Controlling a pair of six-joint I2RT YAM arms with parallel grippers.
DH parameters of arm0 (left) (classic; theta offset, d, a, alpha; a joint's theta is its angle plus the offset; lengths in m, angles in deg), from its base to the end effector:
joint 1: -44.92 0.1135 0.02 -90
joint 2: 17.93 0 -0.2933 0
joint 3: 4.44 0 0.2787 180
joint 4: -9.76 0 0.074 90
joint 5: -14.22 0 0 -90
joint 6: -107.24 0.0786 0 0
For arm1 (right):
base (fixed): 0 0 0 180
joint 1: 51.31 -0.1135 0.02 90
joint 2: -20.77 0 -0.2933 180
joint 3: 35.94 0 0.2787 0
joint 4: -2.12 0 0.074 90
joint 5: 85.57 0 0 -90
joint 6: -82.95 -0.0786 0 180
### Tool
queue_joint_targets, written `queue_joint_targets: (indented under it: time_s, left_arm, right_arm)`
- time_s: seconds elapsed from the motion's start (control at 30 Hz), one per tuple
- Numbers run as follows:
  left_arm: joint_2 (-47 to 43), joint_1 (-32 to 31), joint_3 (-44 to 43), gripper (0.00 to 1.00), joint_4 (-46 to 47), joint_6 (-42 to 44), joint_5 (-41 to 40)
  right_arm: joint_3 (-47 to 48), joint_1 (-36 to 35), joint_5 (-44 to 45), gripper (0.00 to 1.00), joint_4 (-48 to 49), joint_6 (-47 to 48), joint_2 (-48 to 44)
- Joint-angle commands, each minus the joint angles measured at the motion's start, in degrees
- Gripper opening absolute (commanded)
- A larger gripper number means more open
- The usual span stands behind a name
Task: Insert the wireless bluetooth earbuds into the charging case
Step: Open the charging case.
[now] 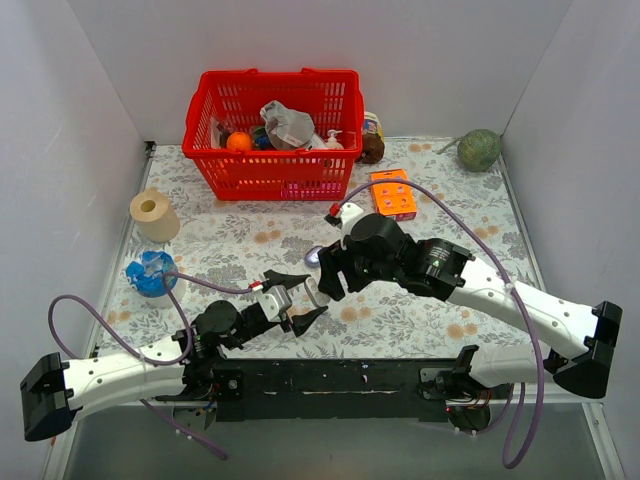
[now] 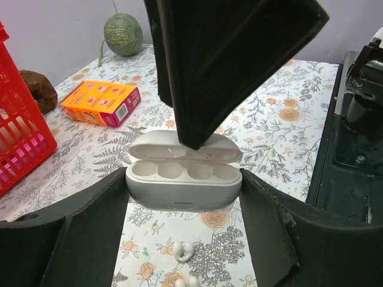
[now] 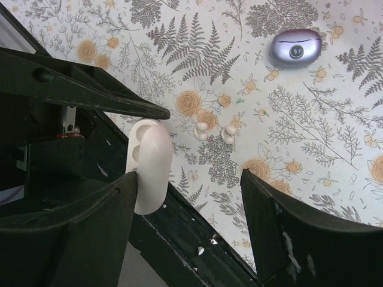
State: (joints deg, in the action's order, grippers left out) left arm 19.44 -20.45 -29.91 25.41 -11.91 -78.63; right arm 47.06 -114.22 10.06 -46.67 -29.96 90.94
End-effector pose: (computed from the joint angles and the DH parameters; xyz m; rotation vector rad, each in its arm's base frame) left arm 0.0918 -0.1909 0.2440 0.4704 1.5792 -1.2638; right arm 0.1505 0.2773 0.3619 -0.7297 2.1729 0.7131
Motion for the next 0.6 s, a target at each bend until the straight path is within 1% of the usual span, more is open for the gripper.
queue_joint_targets:
  time_s: [0.0, 0.1, 0.13, 0.17, 0.23, 0.4, 0.5, 0.57]
  left_arm:
    - [-1.9, -0.2, -2.0, 0.0, 1.4, 0.3, 0.0]
    - [-1.7, -0.2, -2.2, 0.0, 0.8, 0.4, -0.4]
    - [-1.5, -0.2, -2.3, 0.0, 0.7, 0.4, -0.5]
    - [-1.4, -0.1, -2.3, 0.0, 0.7, 0.3, -0.7]
    - [-1.2, -0.2, -2.3, 0.0, 0.6, 0.1, -0.8]
    - [-0.8, -0.2, -2.3, 0.0, 0.8, -0.1, -1.2]
    - [-0.2, -0.1, -2.7, 0.0, 0.8, -0.3, -1.6]
    - [-0.1, -0.1, -2.9, 0.0, 0.7, -0.6, -1.4]
  right_arm:
    - [-1.3, 1.9, 2.4, 0.76, -0.6, 0.4, -2.1]
    - [-1.9, 2.2, 2.0, 0.75, 0.7, -0.1, -4.3]
    - [-3.8, 2.2, 1.1, 0.75, 2.8, -0.4, -5.6]
    - [-4.6, 2.2, 0.1, 0.75, 7.2, -0.4, -6.9]
    - [-5.8, 2.2, -2.0, 0.75, 10.8, -0.5, -9.8]
    - [-4.8, 2.2, -5.2, 0.72, 12.3, -0.3, -8.0]
    - [-6.0, 2.1, -7.6, 0.7, 14.4, -0.7, -7.7]
    - [-6.1, 2.1, -7.6, 0.68, 14.4, -0.8, -7.1]
